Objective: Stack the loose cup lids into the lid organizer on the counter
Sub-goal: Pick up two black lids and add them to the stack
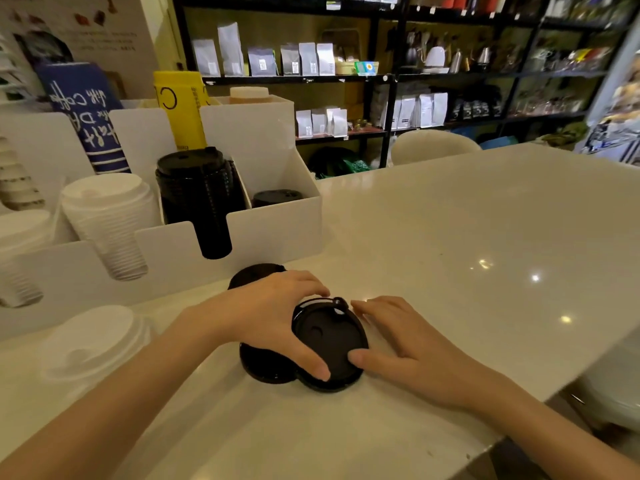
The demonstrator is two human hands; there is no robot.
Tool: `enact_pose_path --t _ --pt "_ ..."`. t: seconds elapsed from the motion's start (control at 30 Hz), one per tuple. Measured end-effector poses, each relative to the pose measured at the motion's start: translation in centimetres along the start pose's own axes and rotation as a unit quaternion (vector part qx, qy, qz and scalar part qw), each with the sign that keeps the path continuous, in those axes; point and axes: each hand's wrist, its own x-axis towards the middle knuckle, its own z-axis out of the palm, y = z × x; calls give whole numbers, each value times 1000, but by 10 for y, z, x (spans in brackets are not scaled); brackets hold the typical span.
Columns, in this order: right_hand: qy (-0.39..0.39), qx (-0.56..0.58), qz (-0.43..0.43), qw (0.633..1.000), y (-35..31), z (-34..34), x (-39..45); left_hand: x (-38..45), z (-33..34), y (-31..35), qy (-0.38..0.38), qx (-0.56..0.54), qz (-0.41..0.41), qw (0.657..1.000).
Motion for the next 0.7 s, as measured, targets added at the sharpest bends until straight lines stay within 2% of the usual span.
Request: enact_pose_path --t 0.3,0.47,0.7 --pt "16 22 -14 1000 -6 2 7 -4 1 4 -25 30 -1 999" --pt "44 85 0 995 -15 -5 15 -4 -8 1 11 -25 -2 1000" --pt "87 74 -61 992 -41 -28 55 -14 -39 -19 117 -113 4 987"
